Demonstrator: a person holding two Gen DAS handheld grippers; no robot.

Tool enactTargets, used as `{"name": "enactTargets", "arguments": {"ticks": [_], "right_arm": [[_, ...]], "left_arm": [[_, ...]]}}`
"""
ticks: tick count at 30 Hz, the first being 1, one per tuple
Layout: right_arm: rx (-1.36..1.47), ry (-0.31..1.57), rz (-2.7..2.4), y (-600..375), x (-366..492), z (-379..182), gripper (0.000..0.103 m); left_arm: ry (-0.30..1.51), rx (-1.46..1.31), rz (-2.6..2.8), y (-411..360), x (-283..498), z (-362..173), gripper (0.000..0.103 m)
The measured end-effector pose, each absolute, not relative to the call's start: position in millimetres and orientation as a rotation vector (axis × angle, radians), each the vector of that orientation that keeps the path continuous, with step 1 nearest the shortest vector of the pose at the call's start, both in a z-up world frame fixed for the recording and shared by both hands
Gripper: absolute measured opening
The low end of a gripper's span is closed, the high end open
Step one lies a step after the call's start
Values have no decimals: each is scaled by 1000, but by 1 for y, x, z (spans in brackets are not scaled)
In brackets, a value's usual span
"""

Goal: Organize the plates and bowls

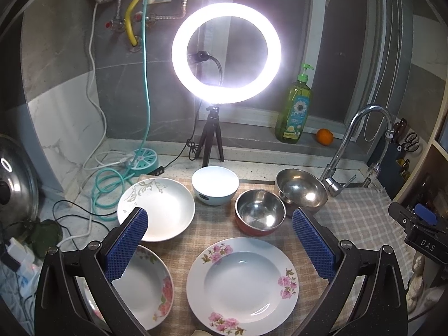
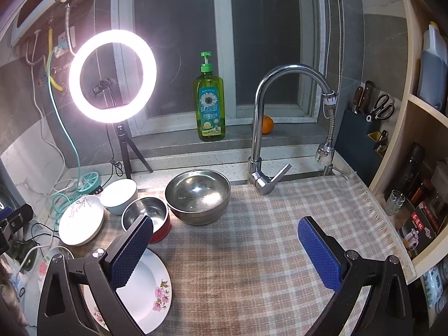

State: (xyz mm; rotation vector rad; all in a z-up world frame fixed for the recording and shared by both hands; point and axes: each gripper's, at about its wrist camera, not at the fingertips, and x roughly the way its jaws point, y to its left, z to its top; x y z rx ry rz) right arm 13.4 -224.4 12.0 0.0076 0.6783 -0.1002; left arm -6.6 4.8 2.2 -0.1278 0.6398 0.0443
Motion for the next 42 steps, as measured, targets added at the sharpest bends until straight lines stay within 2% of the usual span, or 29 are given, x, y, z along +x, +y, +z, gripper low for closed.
{"name": "enactTargets", "arguments": {"ticks": [42], "right_arm": [[7, 717, -100, -225, 24, -3, 102]], "left_arm": [[665, -114, 40, 5, -1, -8, 102]]}}
